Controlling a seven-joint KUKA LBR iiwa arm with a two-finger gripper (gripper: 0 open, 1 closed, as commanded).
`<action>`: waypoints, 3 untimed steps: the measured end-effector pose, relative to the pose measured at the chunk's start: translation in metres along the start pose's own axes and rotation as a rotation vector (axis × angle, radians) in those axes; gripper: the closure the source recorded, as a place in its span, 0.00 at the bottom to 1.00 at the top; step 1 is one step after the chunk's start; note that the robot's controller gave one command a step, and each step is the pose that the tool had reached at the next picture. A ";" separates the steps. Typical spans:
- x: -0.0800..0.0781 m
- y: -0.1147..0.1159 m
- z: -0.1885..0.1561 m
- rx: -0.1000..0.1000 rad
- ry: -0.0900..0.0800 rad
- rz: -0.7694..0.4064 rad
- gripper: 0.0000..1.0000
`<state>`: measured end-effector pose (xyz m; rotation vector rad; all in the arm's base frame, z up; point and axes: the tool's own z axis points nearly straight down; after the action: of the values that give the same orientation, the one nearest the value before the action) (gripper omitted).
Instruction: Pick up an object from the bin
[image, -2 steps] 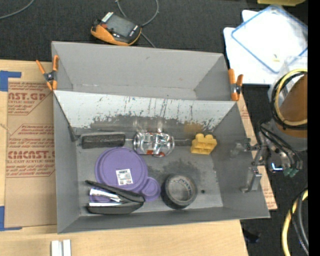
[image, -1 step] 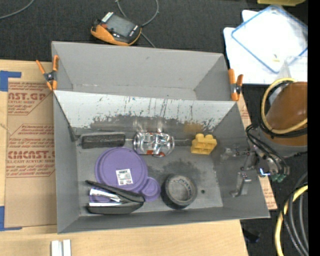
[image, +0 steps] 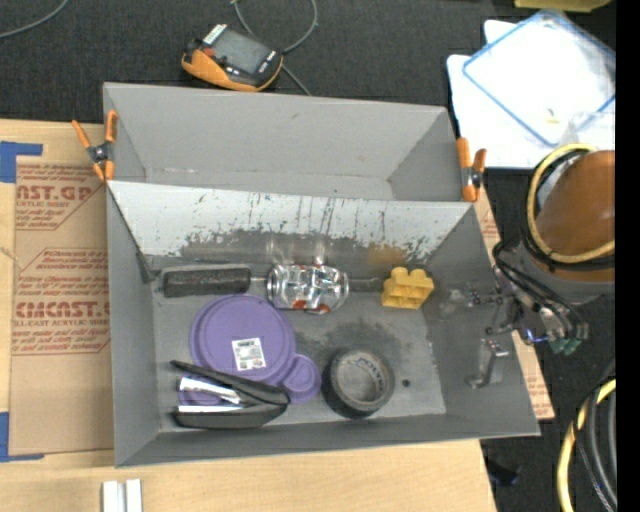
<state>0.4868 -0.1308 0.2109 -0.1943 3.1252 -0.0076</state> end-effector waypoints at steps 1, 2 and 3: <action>-0.017 0.024 0.054 -0.007 0.004 -0.550 0.00; -0.014 0.025 0.064 -0.009 0.005 -0.600 0.00; -0.044 0.047 0.051 -0.009 0.001 -0.483 0.00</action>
Offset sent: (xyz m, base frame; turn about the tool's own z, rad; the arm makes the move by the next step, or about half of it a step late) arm -0.0030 0.0145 -0.0375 -0.0605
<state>0.5248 -0.0793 0.1604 -0.9369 2.9911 0.0024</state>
